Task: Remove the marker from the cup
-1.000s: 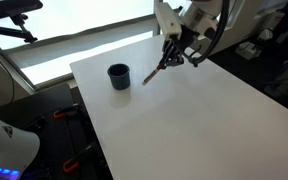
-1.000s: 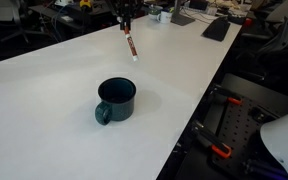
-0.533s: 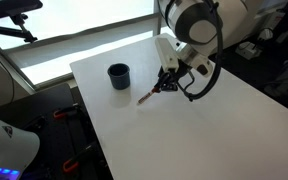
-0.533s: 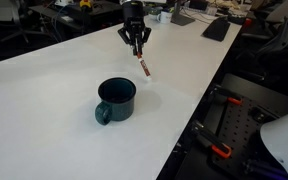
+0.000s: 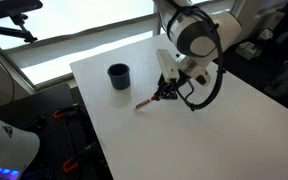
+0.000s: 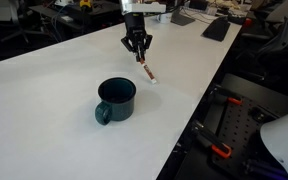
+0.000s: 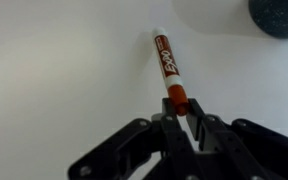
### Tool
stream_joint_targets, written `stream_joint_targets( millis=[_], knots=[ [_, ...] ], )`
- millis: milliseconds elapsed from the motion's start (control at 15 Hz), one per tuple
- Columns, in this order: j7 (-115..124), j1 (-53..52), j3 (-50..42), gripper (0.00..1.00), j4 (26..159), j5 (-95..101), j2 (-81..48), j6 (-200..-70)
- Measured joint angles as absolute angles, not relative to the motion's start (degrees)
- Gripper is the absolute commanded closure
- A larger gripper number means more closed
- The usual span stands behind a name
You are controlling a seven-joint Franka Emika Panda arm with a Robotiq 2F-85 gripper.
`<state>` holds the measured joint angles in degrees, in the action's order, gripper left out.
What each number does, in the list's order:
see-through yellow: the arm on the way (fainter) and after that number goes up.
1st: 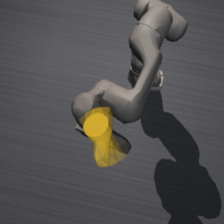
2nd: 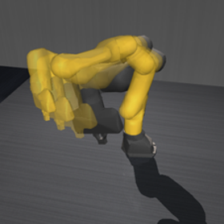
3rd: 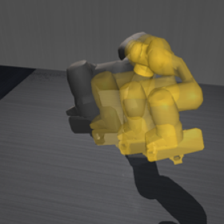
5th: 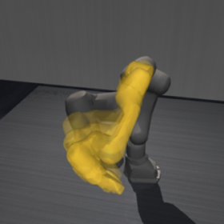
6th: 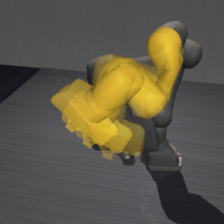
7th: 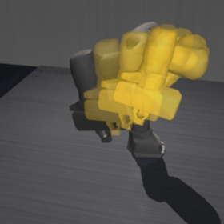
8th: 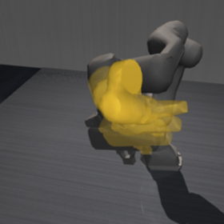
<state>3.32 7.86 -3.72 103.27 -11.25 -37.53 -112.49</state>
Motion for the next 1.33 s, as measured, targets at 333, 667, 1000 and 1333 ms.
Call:
stream_joint_targets(
  millis=[333, 667, 1000, 1333],
  knots=[
    [3.4, 7.8, -3.7, 0.51, 102.6, -8.7, -37.6, -112.5],
    [3.4, 7.8, -3.7, 0.48, 102.5, -8.4, -37.6, -112.5],
    [3.4, 7.7, -3.7, 0.48, 102.5, -8.4, -37.6, -112.5],
    [3.4, 7.7, -3.7, 0.48, 102.5, -8.4, -37.6, -112.5]
  ],
)
